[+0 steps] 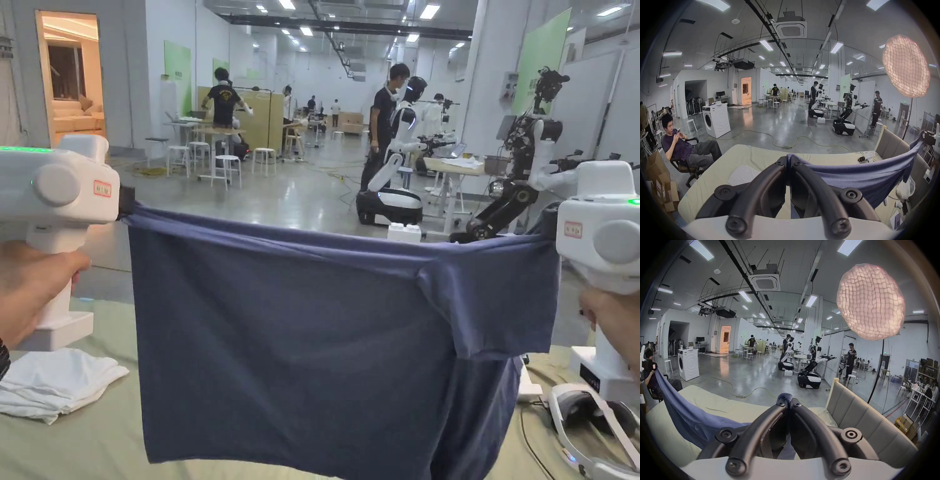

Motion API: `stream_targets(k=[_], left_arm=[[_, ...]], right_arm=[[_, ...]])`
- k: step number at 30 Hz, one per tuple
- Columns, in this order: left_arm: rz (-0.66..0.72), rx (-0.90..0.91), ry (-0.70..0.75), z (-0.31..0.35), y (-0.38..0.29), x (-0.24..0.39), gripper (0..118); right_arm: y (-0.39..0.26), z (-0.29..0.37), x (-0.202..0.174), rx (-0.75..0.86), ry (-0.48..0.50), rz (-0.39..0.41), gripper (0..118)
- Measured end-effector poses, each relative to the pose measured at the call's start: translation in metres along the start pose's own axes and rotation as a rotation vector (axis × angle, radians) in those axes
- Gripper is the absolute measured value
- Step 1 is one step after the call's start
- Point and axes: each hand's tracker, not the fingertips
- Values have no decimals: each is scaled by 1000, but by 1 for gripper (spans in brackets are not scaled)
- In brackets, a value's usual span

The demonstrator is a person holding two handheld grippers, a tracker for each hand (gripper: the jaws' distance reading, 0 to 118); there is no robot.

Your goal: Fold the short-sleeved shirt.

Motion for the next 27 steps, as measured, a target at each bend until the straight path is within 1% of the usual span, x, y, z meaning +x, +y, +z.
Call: stream_targets(k=[5, 7, 9, 12, 14, 16, 20, 24, 27], left_arm=[[-11, 38, 1, -6, 26, 4, 5], [-20, 45, 11, -9, 30, 7, 5], [-20, 50, 14, -12, 26, 9, 5], [-30, 43, 15, -21, 13, 9, 5], [-30, 35, 12, -23, -6, 9, 5], [-29, 6, 0, -25, -29, 8, 5], [-44, -63, -23, -18, -101, 5, 5], [-7, -154, -62, -1, -174, -4, 5], [28, -221, -87, 20, -224, -11, 5]], right_arm=[[32, -11, 0, 51, -23, -2, 2], [39, -14, -1, 67, -29, 16, 2], [38, -17, -4, 88, -42, 46, 2], [22, -16, -5, 94, -38, 50, 2], [3, -15, -5, 75, -18, 41, 2], [-21, -13, -7, 40, -21, 58, 2], [-84, 6, -11, -54, 11, 86, 2], [-146, 33, -10, -167, 30, 115, 2], [-190, 55, -5, -246, 30, 102, 2]])
